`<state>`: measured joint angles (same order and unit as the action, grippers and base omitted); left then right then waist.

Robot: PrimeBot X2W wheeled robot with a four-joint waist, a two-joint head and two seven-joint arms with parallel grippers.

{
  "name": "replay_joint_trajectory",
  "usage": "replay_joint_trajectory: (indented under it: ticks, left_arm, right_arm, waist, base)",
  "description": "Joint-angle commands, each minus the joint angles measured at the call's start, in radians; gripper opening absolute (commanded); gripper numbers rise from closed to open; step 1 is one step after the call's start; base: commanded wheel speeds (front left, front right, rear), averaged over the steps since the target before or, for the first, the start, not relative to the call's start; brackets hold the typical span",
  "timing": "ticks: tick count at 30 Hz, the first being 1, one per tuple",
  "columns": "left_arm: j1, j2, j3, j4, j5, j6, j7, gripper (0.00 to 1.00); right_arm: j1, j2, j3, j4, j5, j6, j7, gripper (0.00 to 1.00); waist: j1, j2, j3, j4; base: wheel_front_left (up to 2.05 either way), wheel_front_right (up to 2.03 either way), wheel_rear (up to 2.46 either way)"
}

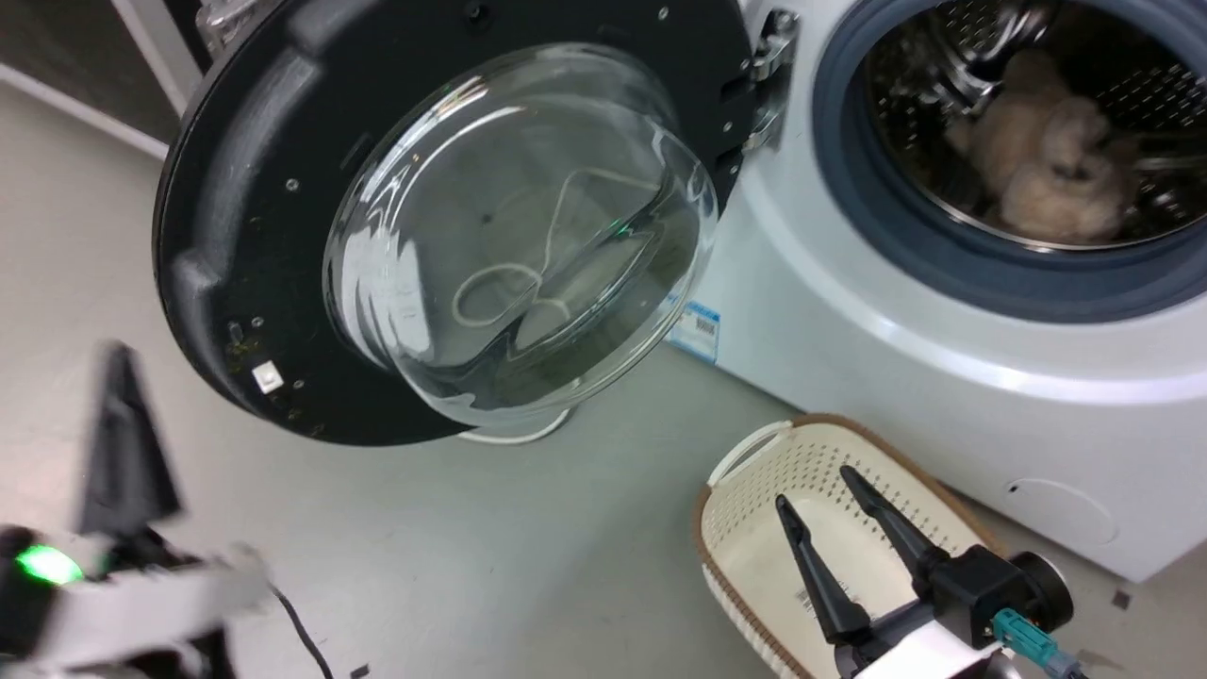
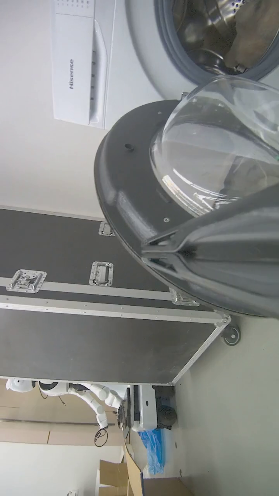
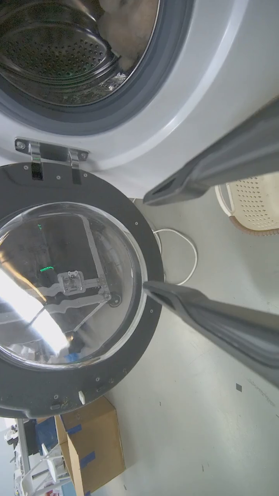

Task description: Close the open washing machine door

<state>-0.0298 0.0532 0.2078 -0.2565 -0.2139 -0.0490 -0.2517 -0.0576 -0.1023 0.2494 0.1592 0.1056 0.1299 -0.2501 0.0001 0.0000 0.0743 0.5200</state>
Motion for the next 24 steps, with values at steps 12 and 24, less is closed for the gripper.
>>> replay_joint_trajectory:
  ticks: [12, 24]
  left_arm:
    - [-0.402, 0.196, 0.279, 0.267, -0.48, -0.045, 0.172, 0.0]
    - [-0.67, 0.388, 0.469, 0.79, -0.86, 0.088, 0.602, 0.0]
  right_arm:
    - [-0.019, -0.046, 0.013, -0.023, -0.003, 0.001, -0.011, 1.0]
    - [-0.048, -0.078, 0.026, -0.02, 0.013, 0.001, -0.011, 1.0]
  waist:
    - [-0.0001, 0.0, 0.097, -0.052]
    - [-0.0001, 0.0, 0.146, -0.15]
  base:
    - [0.0, 0.0, 0.0]
    - [0.0, 0.0, 0.0]
